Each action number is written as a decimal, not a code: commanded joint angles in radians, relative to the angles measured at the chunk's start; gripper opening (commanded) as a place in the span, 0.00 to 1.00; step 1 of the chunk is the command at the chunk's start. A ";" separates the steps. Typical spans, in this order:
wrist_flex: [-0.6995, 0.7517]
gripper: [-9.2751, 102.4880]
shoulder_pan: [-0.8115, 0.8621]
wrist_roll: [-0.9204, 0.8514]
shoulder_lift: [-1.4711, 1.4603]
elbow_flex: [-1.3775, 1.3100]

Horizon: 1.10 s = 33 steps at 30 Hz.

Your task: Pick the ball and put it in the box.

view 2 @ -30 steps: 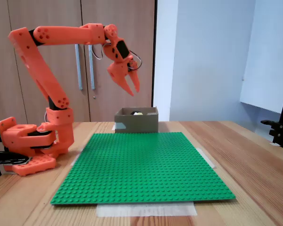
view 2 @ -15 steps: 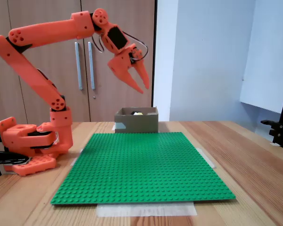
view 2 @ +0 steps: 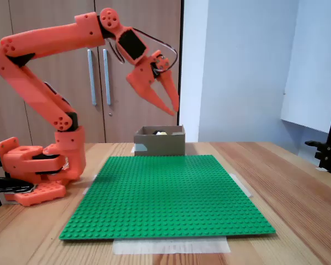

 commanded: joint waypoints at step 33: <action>-0.376 0.08 0.160 0.057 0.537 0.612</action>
